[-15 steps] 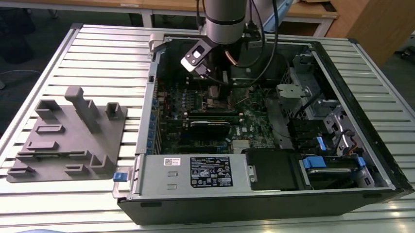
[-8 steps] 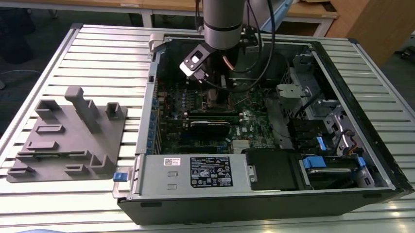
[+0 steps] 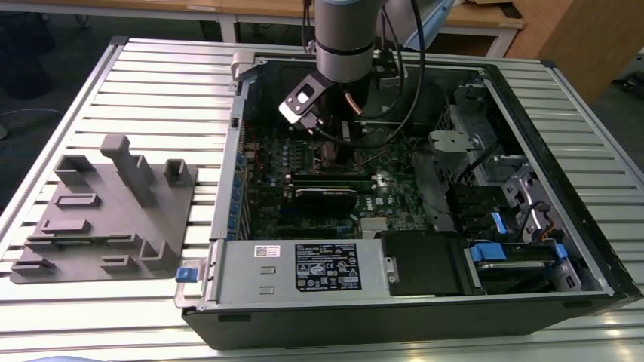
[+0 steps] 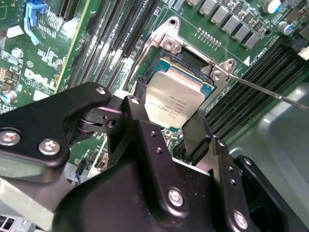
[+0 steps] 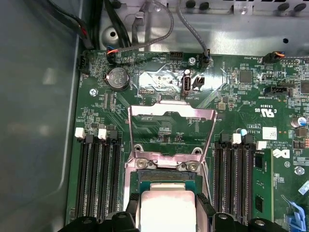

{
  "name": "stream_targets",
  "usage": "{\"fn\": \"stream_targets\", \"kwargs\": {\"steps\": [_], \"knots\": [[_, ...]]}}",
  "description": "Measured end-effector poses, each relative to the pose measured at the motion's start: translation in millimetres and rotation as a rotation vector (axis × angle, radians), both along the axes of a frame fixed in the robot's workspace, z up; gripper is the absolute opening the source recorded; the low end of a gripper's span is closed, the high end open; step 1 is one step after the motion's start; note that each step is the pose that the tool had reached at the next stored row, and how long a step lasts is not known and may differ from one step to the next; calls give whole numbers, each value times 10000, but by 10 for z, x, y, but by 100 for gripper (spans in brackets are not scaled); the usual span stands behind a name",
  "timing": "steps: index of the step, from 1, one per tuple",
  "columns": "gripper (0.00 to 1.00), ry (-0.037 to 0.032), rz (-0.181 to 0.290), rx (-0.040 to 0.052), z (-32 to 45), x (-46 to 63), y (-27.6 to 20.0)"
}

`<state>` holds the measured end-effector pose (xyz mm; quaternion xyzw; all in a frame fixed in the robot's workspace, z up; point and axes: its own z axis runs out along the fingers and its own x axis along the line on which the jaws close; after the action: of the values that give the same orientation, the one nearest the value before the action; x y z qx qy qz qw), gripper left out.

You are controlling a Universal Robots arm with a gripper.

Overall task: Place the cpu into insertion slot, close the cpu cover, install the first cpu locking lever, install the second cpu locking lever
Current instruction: 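Place the cpu into insertion slot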

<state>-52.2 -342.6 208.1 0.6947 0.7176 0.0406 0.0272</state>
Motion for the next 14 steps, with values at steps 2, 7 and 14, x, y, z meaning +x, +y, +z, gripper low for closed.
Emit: {"fn": "stream_targets", "kwargs": {"steps": [2,7,14], "knots": [[54,-3,0,4,-11,1,1],[54,-2,0,2,-40,5,0],[54,0,-2,0,-73,20,1]]}}
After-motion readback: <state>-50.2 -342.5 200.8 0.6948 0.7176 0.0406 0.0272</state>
